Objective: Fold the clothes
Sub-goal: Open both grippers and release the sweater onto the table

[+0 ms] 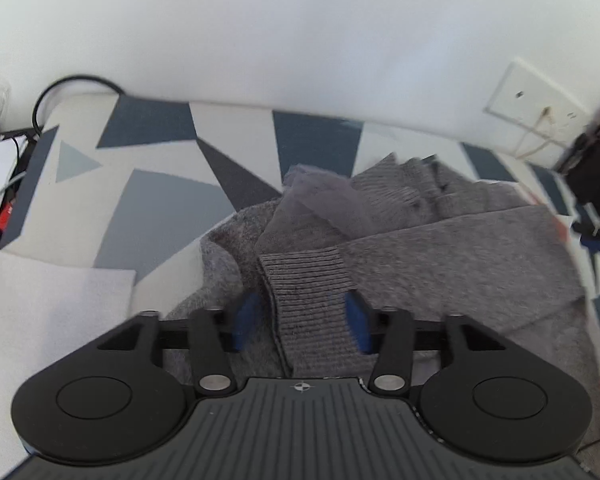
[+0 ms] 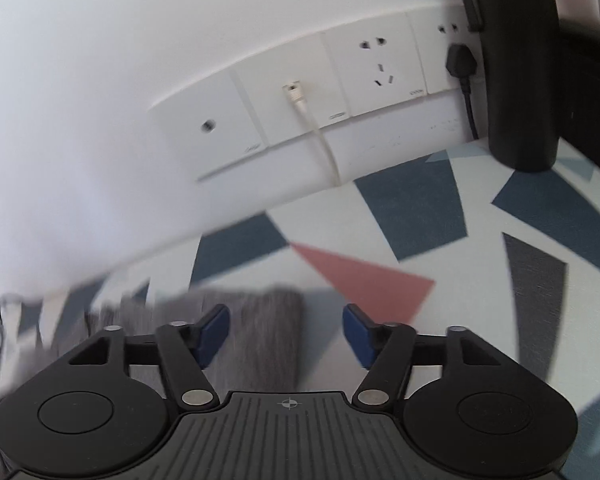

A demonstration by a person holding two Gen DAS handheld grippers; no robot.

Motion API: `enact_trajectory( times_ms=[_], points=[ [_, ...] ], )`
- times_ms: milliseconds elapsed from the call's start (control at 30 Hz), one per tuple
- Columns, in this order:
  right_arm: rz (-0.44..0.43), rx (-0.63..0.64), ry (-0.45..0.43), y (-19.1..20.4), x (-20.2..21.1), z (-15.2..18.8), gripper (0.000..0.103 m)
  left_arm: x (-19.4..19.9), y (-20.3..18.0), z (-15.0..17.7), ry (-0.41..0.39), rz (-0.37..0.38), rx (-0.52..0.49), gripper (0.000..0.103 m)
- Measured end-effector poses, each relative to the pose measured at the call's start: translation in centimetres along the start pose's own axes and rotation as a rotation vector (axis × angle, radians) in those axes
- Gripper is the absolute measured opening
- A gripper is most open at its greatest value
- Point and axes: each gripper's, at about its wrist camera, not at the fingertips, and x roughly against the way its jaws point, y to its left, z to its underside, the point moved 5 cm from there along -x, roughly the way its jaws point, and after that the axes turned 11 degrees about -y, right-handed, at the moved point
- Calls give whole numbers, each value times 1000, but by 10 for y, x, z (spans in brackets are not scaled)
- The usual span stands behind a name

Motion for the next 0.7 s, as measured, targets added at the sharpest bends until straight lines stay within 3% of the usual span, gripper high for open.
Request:
enact_trajectory(
  times_ms=[100, 233, 433, 567, 700],
  points=[
    [15, 132, -4, 11, 37, 26, 102, 38, 13, 4, -43, -8, 5, 73],
    [32, 228, 33, 19, 72, 65, 102, 77, 28, 26, -27, -49, 10, 77],
    [36, 223, 39, 41, 108, 97, 102, 100, 20, 90, 124, -91, -30, 81],
    [29, 233, 76, 56, 112, 113, 102, 99, 20, 121, 139, -167, 15, 81],
    [63, 319, 134, 72, 108, 132, 102, 95, 26, 127, 116, -212, 76, 81]
  ],
)
